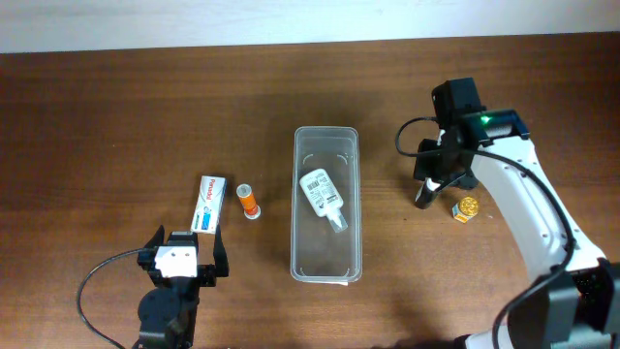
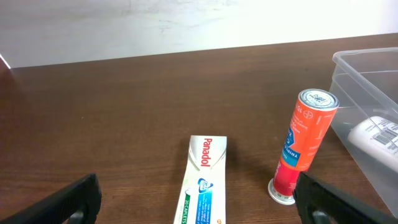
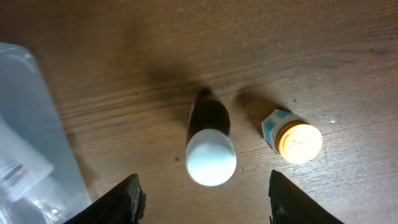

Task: Pack container
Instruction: 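Move right gripper to dark white-capped bottle and grasp it, then carry the dark bottle into the container and release it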

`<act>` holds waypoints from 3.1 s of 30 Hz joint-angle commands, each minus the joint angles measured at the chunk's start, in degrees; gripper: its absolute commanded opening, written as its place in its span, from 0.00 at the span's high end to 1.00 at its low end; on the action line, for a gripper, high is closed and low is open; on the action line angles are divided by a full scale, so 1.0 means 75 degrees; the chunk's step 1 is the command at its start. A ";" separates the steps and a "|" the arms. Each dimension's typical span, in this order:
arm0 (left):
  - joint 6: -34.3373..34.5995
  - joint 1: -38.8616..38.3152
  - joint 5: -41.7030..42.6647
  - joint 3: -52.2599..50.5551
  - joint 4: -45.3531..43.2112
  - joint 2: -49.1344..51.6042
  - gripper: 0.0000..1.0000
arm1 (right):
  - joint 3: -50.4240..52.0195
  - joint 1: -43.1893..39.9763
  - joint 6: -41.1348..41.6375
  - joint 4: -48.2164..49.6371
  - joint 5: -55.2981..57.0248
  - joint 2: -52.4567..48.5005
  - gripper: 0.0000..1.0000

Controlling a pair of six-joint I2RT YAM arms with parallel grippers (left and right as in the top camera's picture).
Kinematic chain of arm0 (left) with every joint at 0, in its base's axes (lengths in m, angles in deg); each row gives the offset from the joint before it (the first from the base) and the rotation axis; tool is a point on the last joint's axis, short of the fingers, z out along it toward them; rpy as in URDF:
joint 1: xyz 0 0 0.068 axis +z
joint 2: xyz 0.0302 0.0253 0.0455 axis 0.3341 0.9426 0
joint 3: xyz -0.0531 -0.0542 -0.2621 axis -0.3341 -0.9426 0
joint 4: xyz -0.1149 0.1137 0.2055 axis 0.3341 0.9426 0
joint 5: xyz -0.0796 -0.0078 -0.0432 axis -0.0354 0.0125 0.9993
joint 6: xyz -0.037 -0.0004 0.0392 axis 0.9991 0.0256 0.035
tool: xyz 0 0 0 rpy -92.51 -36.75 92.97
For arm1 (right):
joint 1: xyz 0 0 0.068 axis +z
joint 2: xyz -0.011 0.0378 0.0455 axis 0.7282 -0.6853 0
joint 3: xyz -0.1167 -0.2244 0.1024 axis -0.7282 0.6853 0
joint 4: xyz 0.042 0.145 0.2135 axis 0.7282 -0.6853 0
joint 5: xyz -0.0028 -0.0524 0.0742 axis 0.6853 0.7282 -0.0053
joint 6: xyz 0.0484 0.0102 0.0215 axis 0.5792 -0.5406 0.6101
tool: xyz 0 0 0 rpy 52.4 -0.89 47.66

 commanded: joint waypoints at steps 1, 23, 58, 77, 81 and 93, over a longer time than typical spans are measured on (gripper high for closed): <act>-0.0119 0.0032 0.0055 -0.0044 -0.0023 -0.0058 0.01 | -0.0122 -0.0044 0.0009 0.0044 0.0277 -0.0458 0.43; -0.0119 0.0032 0.0055 -0.0044 -0.0023 -0.0058 0.01 | 0.0087 -0.0047 0.0128 0.0254 0.0280 -0.0761 0.53; -0.0119 0.0032 0.0055 -0.0044 -0.0023 -0.0058 0.01 | 0.0315 -0.0329 -0.0020 0.0175 -0.0478 -0.0761 0.68; -0.0119 0.0032 0.0055 -0.0044 -0.0023 -0.0058 0.01 | -0.2530 0.1373 -0.0656 -0.1221 -0.0522 0.0323 0.86; -0.0119 0.0032 0.0055 -0.0044 -0.0023 -0.0058 0.01 | -0.2812 0.2285 -0.0656 -0.1084 -0.0466 0.0347 0.86; -0.0119 0.0032 0.0055 -0.0044 -0.0023 -0.0058 0.00 | -0.2792 0.3223 -0.0749 -0.0198 0.0425 -0.1070 0.86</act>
